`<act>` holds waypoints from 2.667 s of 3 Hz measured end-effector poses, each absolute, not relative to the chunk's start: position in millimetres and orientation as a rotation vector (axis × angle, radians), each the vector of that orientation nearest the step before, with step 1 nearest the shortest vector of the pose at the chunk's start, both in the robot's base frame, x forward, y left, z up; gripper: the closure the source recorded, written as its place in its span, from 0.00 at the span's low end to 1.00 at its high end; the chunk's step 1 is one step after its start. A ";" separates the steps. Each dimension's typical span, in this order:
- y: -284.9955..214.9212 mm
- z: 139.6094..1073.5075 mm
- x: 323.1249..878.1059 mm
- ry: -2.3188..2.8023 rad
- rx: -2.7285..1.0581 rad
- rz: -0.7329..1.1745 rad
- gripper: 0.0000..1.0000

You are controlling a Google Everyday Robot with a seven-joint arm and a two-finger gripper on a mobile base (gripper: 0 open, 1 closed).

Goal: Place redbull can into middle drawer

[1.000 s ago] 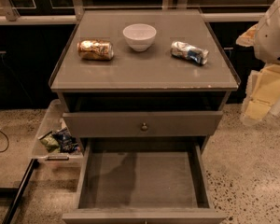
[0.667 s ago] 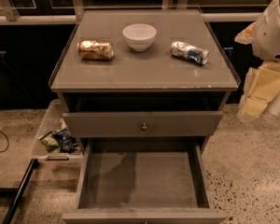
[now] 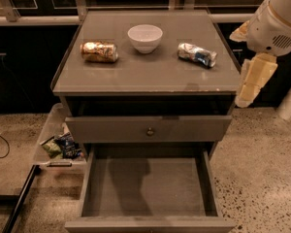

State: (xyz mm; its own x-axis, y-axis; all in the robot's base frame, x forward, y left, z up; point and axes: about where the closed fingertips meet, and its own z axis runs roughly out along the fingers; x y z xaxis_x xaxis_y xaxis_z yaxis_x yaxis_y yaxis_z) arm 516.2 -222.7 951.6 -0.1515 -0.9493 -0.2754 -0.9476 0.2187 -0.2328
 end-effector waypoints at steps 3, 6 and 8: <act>-235.4 928.8 625.3 1.989 -1.775 -0.017 0.00; -246.9 921.3 700.7 1.899 -1.336 0.223 0.00; -254.3 910.2 730.1 1.994 -1.042 0.304 0.00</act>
Offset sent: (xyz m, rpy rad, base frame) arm 0.1127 -0.0048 -0.0216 0.0318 -0.0809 0.1315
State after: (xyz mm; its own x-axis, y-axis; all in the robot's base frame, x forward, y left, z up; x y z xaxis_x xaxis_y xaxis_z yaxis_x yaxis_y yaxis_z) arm 730.1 -254.3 910.2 -0.2977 -0.5603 -0.7729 -0.7651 0.6243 -0.1578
